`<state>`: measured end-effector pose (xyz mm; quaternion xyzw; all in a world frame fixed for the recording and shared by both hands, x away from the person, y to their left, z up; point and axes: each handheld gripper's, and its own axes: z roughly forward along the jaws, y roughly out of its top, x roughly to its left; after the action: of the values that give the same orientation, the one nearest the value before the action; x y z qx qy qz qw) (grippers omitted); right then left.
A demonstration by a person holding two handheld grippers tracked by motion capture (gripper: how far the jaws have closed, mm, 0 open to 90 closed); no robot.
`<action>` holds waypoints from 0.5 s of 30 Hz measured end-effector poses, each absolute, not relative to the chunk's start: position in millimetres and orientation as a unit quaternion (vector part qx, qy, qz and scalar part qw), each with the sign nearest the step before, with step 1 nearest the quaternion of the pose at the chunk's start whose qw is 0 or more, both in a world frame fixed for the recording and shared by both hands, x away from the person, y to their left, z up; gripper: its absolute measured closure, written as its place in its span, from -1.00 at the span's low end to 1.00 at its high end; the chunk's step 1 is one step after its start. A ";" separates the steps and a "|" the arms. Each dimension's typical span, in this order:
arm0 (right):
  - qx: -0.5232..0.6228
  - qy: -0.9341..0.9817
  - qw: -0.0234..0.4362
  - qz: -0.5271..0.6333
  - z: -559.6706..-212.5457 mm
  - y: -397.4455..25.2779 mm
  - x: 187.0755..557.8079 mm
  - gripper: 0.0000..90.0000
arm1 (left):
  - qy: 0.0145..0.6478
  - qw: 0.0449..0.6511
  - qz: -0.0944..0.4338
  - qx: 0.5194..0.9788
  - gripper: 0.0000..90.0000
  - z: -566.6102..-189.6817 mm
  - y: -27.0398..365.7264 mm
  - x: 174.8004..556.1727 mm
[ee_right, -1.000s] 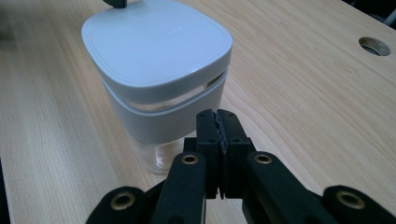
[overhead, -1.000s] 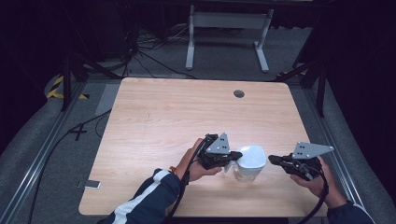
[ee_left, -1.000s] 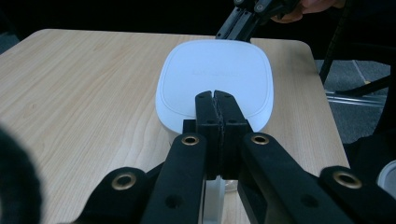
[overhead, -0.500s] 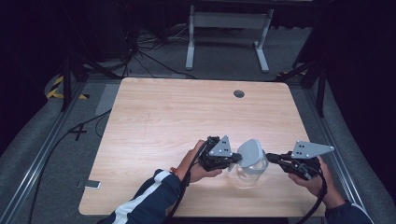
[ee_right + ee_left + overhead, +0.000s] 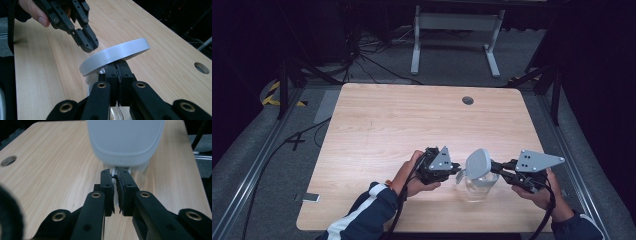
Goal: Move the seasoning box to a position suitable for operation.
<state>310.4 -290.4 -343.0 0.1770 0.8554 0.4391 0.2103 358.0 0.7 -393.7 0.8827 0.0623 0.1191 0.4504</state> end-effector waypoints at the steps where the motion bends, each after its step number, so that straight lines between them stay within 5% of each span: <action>1: 0.177 0.855 0.209 0.440 -342.8 -289.4 310.5 0.97 | 0.065 0.442 0.127 0.886 0.83 -395.1 7.2 357.4; 15: 0.146 0.861 0.210 0.439 -341.7 -270.7 315.6 0.95 | 0.203 0.406 0.154 0.878 0.59 -425.6 113.7 363.1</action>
<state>315.6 -270.7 -341.7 0.1461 0.8615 0.4387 0.2099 363.1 113.7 -425.6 0.8776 0.2027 0.1538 0.4063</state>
